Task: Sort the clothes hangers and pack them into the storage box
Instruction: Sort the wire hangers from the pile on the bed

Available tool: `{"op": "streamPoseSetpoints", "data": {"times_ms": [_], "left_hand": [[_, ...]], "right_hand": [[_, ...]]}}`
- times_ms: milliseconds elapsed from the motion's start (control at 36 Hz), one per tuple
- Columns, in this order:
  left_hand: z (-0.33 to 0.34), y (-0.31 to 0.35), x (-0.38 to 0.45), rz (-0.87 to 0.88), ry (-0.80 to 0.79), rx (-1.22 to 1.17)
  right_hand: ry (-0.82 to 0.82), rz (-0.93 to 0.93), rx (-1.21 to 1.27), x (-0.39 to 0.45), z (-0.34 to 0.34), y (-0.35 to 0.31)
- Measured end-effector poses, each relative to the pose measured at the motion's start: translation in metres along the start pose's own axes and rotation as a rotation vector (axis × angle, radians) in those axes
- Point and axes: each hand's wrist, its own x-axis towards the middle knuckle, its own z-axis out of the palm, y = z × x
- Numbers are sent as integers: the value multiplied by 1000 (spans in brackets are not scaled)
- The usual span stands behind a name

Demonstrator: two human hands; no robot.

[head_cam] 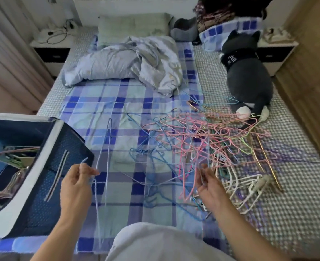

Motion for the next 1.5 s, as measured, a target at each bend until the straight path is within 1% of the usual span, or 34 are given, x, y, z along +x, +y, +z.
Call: {"op": "streamPoseSetpoints", "data": {"times_ms": [111, 139, 194, 250, 278, 333, 361, 417, 444, 528, 583, 667, 722, 778, 889, 944, 1056, 1167, 1278, 1333, 1417, 1500], "left_hand": [[0, -6, 1, -11, -44, -14], [0, -7, 0, -16, -57, -16], [2, -6, -1, -20, -86, -9], [4, -3, -2, -17, -114, 7], [7, -2, -3, -21, -131, 14], [11, 0, -3, -38, -174, 34], [14, 0, -3, -47, -203, 51], [20, 1, -5, -52, -265, 89], [23, 1, -6, -48, -298, 115], [31, 5, -14, -13, -372, 202], [34, 9, -20, -11, -388, 217], [40, 14, -29, -4, -402, 234], [44, 16, -32, -13, -424, 234], [46, 16, -33, -14, -432, 253], [47, 17, -36, -7, -448, 281], [49, 16, -37, -3, -450, 286], [53, 18, -38, -2, -456, 309], [56, 20, -37, -10, -439, 321], [54, 22, -40, -12, -431, 322], [53, 21, -41, -14, -427, 318], [52, 18, -44, -29, -426, 324], [52, 17, -47, -43, -444, 334]], "right_hand": [[-42, -41, 99, -4, 5, 2], [-40, -56, 102, -1, 5, 1], [-27, -90, 29, 5, 2, -3], [25, -153, -120, 6, 0, -5], [59, -206, -253, 4, -1, -7], [123, -320, -629, 1, -3, -9], [138, -346, -826, 1, -5, -10], [155, -335, -1112, 5, -15, -13], [164, -366, -1190, 7, -20, -14], [223, -625, -1363, 3, -32, -17], [253, -739, -1460, -6, -38, -16], [348, -780, -1625, -9, -53, -17], [376, -803, -1694, -6, -62, -22], [390, -784, -1682, -3, -66, -30], [326, -566, -1540, 8, -67, -45], [308, -497, -1540, 16, -68, -50], [333, -358, -1534, 31, -73, -58], [319, -161, -1270, 34, -78, -66], [342, -67, -1004, 36, -86, -71], [329, -6, -880, 37, -89, -74], [301, 96, -811, 39, -90, -76], [283, 142, -726, 41, -87, -75]]}}
